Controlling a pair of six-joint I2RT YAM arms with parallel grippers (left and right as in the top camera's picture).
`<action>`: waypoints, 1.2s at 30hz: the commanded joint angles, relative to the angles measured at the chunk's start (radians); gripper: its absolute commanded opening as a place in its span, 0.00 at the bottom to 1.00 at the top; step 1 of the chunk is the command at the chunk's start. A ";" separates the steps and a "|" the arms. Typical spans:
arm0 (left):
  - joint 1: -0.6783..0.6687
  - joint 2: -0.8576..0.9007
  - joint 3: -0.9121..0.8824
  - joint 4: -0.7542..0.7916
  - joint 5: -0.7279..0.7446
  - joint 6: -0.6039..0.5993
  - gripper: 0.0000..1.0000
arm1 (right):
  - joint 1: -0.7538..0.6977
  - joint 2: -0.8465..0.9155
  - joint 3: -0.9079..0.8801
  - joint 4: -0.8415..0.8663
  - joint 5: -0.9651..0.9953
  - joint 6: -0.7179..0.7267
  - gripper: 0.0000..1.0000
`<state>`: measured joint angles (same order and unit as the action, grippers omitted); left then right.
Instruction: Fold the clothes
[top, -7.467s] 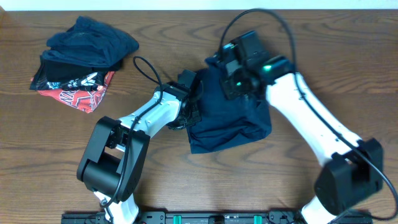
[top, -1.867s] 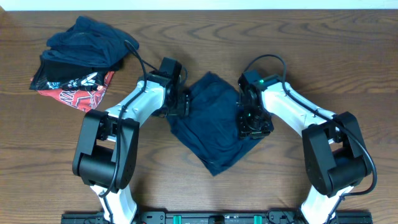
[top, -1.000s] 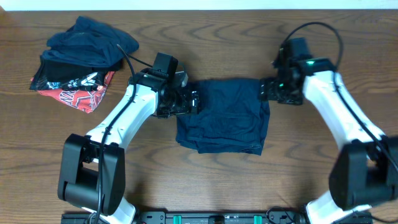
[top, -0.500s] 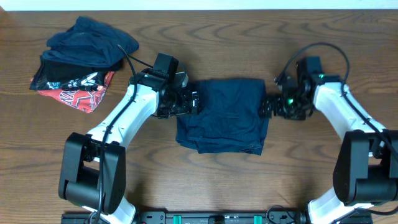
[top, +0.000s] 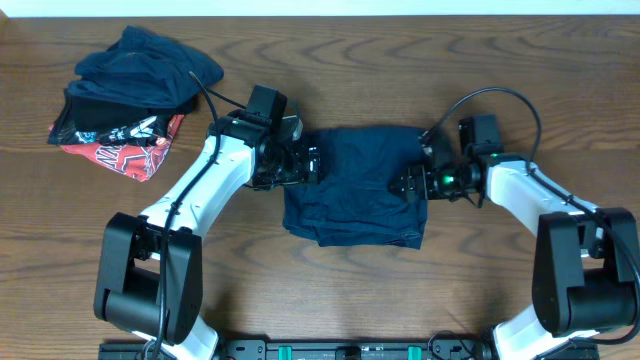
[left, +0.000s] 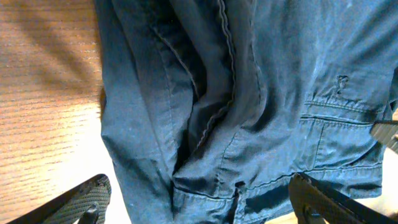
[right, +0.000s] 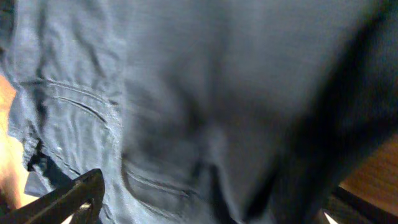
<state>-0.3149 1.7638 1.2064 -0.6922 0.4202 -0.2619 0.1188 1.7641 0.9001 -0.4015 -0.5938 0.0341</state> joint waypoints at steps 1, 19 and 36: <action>0.004 0.008 -0.007 -0.002 0.009 0.005 0.93 | 0.050 0.023 -0.037 0.010 0.019 0.046 0.91; 0.004 0.008 -0.007 -0.010 0.009 0.005 0.93 | 0.080 0.024 -0.037 -0.002 0.224 0.482 0.73; 0.004 0.007 -0.007 -0.019 0.010 0.005 0.93 | 0.016 0.060 -0.021 0.279 0.153 0.413 0.01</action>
<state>-0.3149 1.7638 1.2064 -0.7036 0.4202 -0.2615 0.1844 1.8339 0.8799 -0.1482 -0.5228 0.4801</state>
